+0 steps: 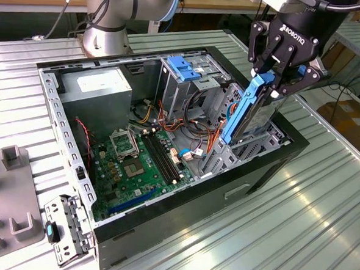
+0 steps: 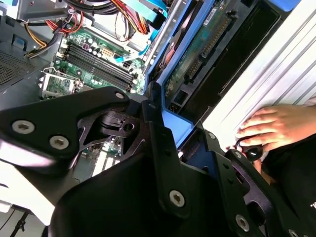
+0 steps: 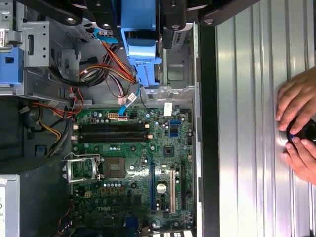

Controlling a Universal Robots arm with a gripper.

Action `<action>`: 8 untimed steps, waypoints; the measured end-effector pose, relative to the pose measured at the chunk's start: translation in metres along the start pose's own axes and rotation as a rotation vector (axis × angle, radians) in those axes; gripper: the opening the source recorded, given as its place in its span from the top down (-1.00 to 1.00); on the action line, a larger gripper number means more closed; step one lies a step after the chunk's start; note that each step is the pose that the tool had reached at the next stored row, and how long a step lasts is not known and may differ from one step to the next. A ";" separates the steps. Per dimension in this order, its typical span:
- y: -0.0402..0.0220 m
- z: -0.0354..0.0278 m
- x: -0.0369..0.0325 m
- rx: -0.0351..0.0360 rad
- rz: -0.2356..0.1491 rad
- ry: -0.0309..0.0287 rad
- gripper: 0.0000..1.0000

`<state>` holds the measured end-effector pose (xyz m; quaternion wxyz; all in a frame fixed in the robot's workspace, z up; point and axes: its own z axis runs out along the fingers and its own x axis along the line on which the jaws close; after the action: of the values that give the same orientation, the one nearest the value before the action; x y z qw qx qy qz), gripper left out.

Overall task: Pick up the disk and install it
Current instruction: 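Insert the disk into the insertion slot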

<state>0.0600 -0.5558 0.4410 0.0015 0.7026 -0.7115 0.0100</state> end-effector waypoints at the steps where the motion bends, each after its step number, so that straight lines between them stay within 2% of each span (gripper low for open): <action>1: 0.0000 0.0005 0.0000 0.0000 0.000 0.0000 0.26; 8: 0.0000 0.0050 0.0002 0.0000 0.000 0.0001 0.26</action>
<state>0.0600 -0.5560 0.4361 0.0016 0.7026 -0.7115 0.0101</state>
